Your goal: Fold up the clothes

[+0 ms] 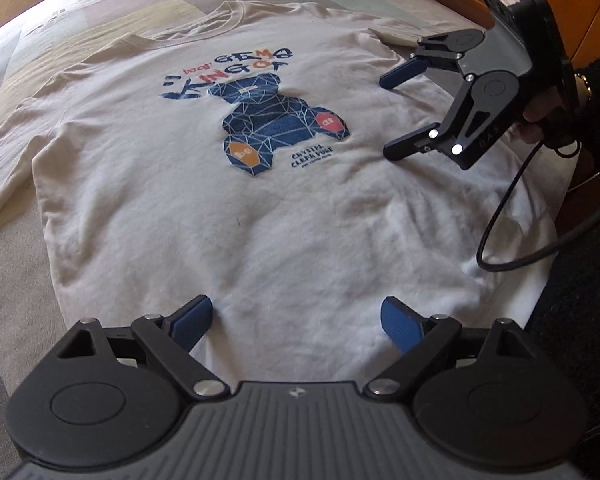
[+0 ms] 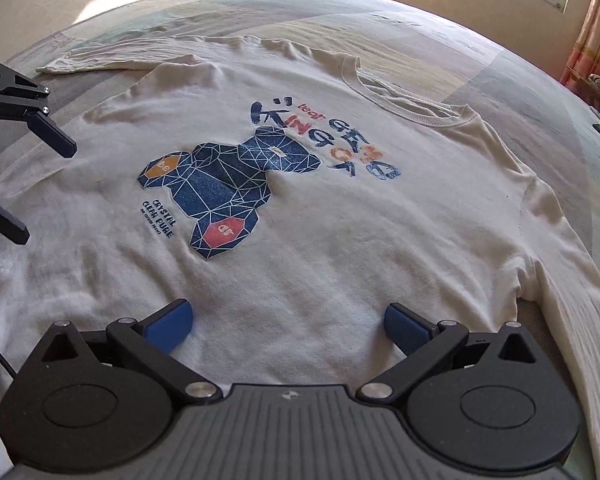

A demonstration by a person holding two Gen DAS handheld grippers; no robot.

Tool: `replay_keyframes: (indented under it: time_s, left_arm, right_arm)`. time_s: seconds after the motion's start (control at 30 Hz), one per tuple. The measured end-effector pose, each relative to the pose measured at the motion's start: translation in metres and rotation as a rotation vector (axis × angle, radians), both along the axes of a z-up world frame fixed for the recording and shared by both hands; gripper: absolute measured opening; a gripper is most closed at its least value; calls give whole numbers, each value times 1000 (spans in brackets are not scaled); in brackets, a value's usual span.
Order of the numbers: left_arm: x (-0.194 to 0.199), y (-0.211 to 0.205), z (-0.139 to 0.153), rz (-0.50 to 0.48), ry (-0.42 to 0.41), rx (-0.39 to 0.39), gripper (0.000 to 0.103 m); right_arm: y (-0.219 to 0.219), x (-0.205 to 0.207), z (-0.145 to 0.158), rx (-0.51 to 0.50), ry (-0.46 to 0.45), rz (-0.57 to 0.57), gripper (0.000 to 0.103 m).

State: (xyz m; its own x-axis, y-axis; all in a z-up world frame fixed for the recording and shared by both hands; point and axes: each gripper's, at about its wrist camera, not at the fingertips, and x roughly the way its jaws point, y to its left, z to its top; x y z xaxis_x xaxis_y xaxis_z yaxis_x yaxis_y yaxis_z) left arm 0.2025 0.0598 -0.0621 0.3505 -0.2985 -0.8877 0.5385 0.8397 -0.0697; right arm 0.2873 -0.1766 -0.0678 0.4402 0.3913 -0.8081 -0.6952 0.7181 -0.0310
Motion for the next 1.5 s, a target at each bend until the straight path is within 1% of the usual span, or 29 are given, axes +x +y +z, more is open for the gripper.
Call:
replay_keyframes:
  time_s: [0.07,0.1,0.17,0.23,0.3,0.33,0.4,0.47,0.53,0.63,0.67,0.7,0.77,0.87,0.97,1.07,1.1,1.2,1.3,1.37,1.43,1.5]
  left_arm:
    - [-14,2,-2,3,-37,54,93]
    - [-16,5,0,27,-25,69,94]
    - [-16,10,4,93,1,89,94]
    - [-16,11,12,132,-22,106,93]
    - [-15,10,16,151,-39,107,93]
    - [-14,7,13,149,-35,116,93]
    - [-14,1,7,146,-26,133,93]
    - [-15,-2,-1,159,-15,139,96]
    - [-14,3,-3,207,-8,97,96]
    - [-15,4,-3,227,-8,99,97]
    - [-16,3,-3,228,-8,104,97]
    - [-16,4,-3,228,-7,105,97]
    - [-17,6,-3,229,-6,100,97]
    - [-14,7,-1,221,0,97,97]
    - [-4,0,12,187,-50,70,96]
    - [16,-7,21,164,-87,11,96]
    - [23,-11,20,153,-91,3,96]
    - [33,-19,12,110,-75,21,96]
    - [33,-17,-3,125,-21,46,96]
    - [29,-10,-3,157,-21,10,96]
    - [26,-6,0,171,-7,19,96]
    - [24,-4,4,168,-13,49,96]
  right_arm:
    - [-4,-2,0,7,-7,20,103]
    - [-6,-3,0,9,-10,29,103]
    - [-10,-4,0,13,-14,45,103]
    - [-14,-5,0,15,-12,57,103]
    - [-15,-6,3,23,5,69,103]
    - [-15,-6,5,29,16,80,103]
    - [-10,-12,13,84,40,156,103]
    - [1,-21,19,138,51,240,103]
    - [17,-32,21,171,59,338,103]
    - [41,-47,12,164,44,455,103]
    - [49,-52,6,135,49,485,103]
    - [53,-57,1,96,32,505,103]
    - [45,-66,-2,57,-27,543,103]
    - [15,-62,0,57,38,499,103]
    - [-10,-60,6,22,32,443,103]
    - [-15,-49,11,39,29,358,103]
    - [-17,-46,12,45,28,329,103]
    - [-10,-38,3,43,48,262,103]
    - [-9,-39,2,37,45,248,103]
    - [-8,-39,2,34,43,240,103]
    - [-8,-40,1,31,40,231,103]
    - [-7,-40,1,27,38,223,103]
